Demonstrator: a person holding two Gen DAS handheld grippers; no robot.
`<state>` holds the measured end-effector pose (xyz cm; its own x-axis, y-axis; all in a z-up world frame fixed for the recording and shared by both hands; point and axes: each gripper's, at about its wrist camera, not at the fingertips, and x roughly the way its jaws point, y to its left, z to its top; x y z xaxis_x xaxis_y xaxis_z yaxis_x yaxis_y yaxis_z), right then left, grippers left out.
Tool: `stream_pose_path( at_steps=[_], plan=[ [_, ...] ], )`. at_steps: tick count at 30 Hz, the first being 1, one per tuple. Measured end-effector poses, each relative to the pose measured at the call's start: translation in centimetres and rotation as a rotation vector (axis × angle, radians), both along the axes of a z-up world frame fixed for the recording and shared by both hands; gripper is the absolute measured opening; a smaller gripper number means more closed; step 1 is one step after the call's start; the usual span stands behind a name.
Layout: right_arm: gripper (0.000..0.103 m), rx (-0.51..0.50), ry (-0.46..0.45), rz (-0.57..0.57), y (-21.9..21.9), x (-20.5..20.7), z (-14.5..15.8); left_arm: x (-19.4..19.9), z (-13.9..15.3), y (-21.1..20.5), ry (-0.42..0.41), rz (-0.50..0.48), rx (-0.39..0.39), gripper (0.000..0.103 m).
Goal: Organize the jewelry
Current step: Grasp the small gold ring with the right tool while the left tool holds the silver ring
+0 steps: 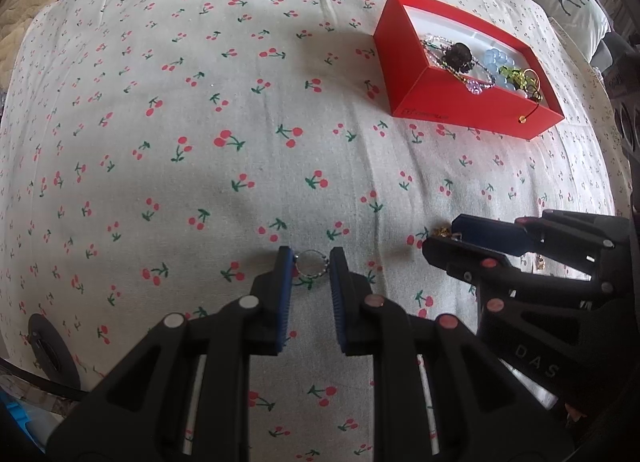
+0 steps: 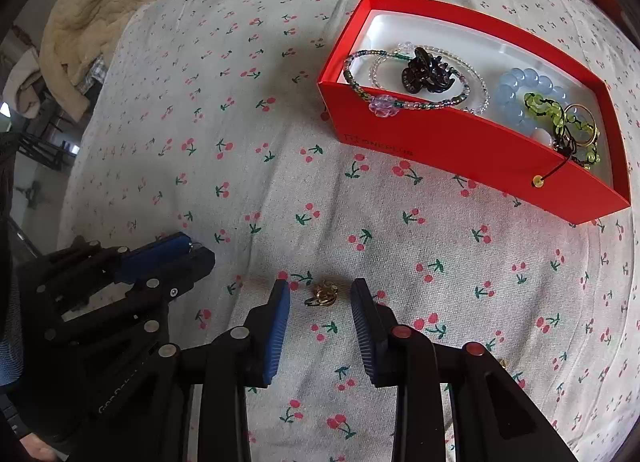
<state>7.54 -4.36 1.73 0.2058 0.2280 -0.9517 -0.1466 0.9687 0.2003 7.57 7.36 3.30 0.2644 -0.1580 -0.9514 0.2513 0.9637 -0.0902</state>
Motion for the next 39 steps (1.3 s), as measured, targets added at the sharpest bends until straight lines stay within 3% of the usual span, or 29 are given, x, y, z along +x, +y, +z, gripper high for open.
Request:
stream_pose_path(
  at_steps=[2,4,17,25,27,29,36,39],
  plan=[
    [0.016,-0.007,0.002,0.008,0.1,0.0,-0.1,0.1,0.0,-0.2,0.000,0.001,-0.002,0.020],
    [0.013,-0.006,-0.003,0.012,0.1,-0.1,0.1,0.1,0.1,-0.3,-0.001,0.000,-0.006,0.020],
    [0.011,0.044,-0.066,-0.046,-3.4,-0.4,3.2,0.6,2.0,-1.3,-0.030,-0.001,-0.051,0.020],
    [0.023,0.001,-0.018,-0.007,-2.7,-1.0,1.9,0.6,1.4,-1.0,-0.021,0.013,-0.041,0.020],
    [0.030,-0.007,-0.014,0.006,-2.1,-1.0,1.7,0.5,1.3,-0.8,-0.019,0.017,-0.037,0.020],
    [0.056,-0.004,-0.015,0.011,-1.6,-1.0,1.6,0.4,1.2,-0.4,-0.019,0.021,-0.035,0.020],
    [0.054,-0.030,-0.026,0.036,0.4,-0.5,0.7,0.3,0.9,0.6,-0.014,0.029,-0.032,0.020],
    [0.041,-0.072,-0.015,0.045,1.3,-0.4,-0.5,0.3,0.8,0.7,-0.013,0.030,-0.028,0.020]
  ],
)
